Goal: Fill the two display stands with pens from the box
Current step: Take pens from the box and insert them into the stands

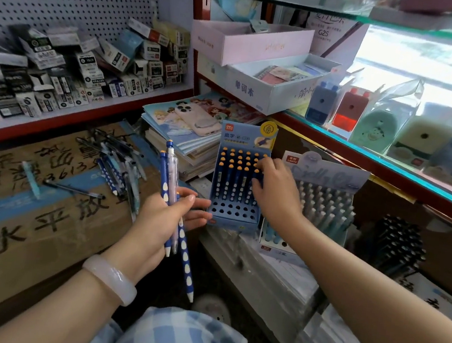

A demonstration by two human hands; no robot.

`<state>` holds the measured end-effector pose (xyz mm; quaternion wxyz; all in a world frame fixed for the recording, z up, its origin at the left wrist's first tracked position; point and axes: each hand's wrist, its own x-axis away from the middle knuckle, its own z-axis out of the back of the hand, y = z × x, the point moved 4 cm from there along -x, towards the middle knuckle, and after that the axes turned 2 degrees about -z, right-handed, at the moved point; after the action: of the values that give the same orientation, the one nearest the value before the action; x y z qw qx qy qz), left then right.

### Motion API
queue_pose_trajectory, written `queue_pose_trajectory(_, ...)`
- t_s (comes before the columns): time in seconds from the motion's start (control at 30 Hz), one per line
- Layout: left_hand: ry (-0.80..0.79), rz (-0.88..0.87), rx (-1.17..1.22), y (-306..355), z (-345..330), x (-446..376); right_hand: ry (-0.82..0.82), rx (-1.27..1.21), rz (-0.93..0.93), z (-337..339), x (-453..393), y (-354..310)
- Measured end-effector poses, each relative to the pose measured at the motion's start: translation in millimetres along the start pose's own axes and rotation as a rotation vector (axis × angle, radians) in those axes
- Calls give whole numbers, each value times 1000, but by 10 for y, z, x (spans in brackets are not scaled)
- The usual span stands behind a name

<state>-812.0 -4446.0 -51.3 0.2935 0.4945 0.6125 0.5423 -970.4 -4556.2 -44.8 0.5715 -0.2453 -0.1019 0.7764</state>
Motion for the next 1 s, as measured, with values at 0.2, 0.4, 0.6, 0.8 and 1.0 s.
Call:
queue_pose_trajectory(0.2, 22, -59, 109, 56, -35, 27, -592, -454, 87, -135, 463, -579)
queue_pose_trajectory(0.4, 43, -109, 127, 142, 25, 54, -732, -650, 45, -168, 640, -690)
queue_pose_trajectory(0.6, 4, -101, 86, 101, -1, 67, -713, -613, 144, -175, 691, -833)
queue_pose_trajectory(0.8, 70, -46, 151, 3, 189, -40, -537, -362, 108, -167, 596, -550)
queue_pose_trajectory(1.0, 188, -11, 91, -68, 280, -90, -186, -368, -138, -161, 139, -80)
